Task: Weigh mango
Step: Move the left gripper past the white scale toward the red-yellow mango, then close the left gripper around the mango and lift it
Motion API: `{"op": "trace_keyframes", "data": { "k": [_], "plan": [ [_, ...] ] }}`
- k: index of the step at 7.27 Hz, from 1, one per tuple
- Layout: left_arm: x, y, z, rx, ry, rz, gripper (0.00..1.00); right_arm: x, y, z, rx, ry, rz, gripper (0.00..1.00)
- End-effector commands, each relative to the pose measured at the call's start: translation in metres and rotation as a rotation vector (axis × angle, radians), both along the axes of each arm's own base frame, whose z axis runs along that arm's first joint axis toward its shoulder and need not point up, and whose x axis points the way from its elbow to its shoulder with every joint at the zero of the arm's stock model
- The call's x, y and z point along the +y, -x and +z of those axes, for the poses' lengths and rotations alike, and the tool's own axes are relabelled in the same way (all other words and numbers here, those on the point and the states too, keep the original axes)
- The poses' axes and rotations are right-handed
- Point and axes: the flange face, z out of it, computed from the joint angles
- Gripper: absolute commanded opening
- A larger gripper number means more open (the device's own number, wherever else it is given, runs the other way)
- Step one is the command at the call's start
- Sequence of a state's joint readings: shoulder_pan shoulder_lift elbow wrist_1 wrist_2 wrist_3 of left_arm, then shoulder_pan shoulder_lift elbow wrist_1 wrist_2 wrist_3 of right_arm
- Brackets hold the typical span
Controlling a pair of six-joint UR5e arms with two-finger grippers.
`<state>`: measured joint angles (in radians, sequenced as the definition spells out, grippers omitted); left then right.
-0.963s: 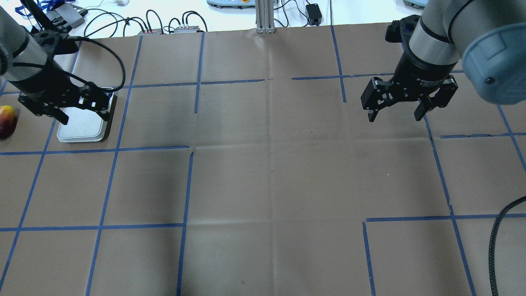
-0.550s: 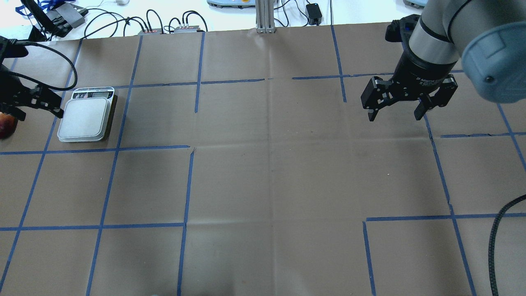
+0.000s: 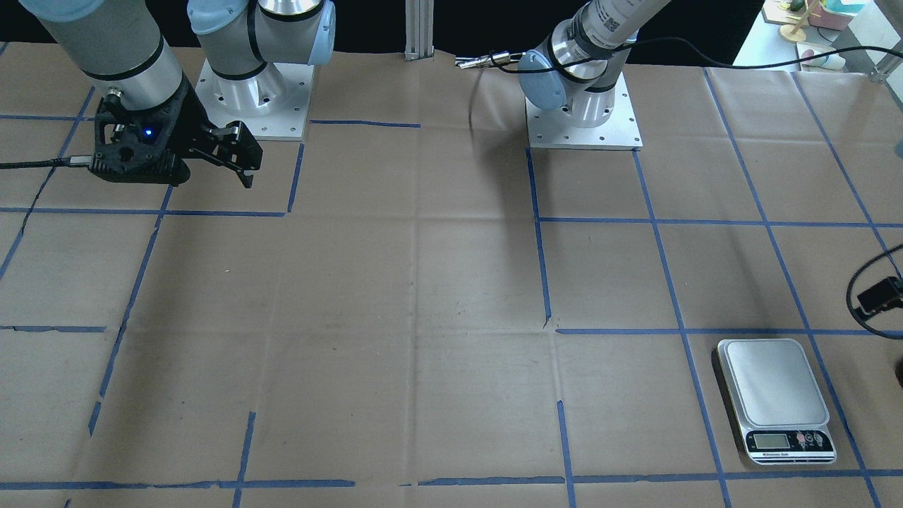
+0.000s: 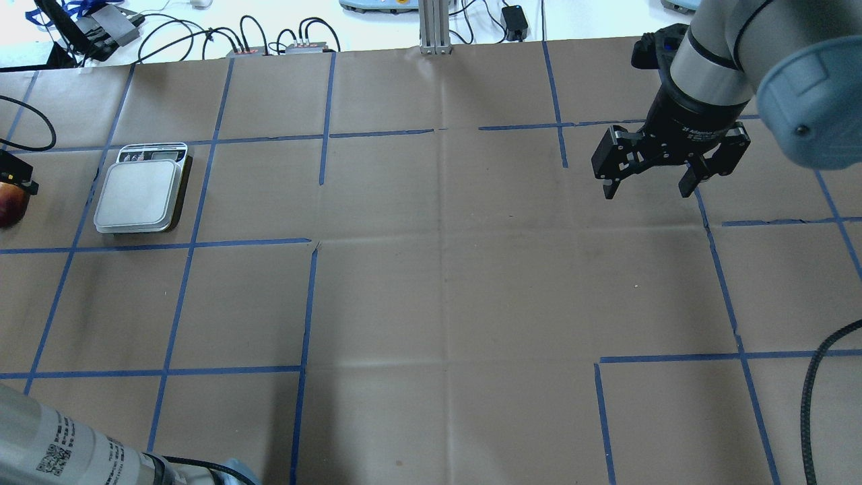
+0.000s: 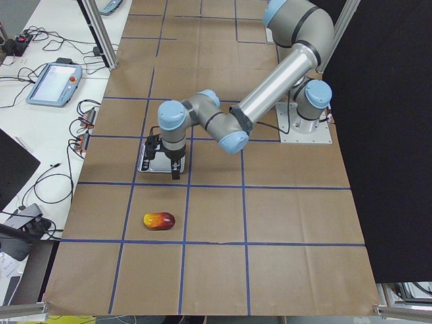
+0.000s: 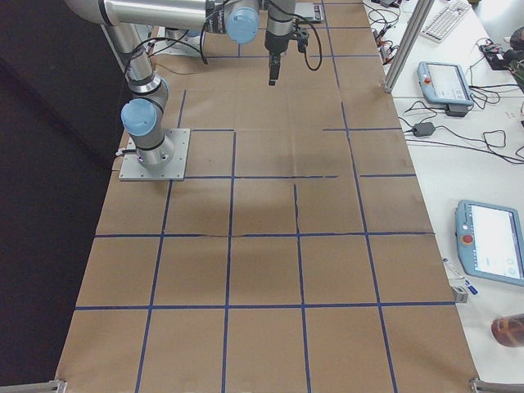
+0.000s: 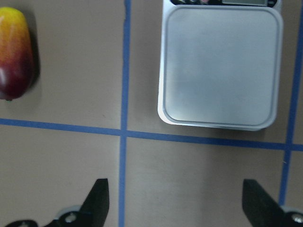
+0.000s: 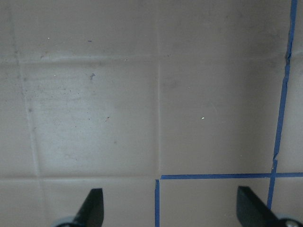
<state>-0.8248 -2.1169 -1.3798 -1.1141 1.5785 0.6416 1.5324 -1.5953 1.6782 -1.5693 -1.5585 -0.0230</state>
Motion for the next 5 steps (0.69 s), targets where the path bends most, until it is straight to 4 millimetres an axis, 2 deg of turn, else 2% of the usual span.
{"op": "trace_keyframes", "data": {
  "k": [1, 2, 3, 4, 5],
  "plan": [
    [-0.046, -0.073, -0.04, -0.009, 0.009, 0.038, 1.0, 0.0, 0.0, 0.0, 0.0, 0.0, 0.0, 1.0],
    [-0.036, -0.093, -0.058, 0.018, -0.02, 0.061, 1.0, 0.0, 0.0, 0.0, 0.0, 0.0, 0.0, 1.0],
    [-0.036, -0.099, -0.07, 0.033, -0.022, 0.071, 1.0, 0.0, 0.0, 0.0, 0.0, 0.0, 0.0, 1.0],
    [-0.036, -0.103, -0.068, 0.027, -0.017, 0.074, 1.0, 0.0, 0.0, 0.0, 0.0, 0.0, 0.0, 1.0],
    [-0.037, -0.108, -0.078, 0.026, -0.025, 0.078, 0.99, 0.0, 0.0, 0.0, 0.0, 0.0, 0.0, 1.0]
  ]
}}
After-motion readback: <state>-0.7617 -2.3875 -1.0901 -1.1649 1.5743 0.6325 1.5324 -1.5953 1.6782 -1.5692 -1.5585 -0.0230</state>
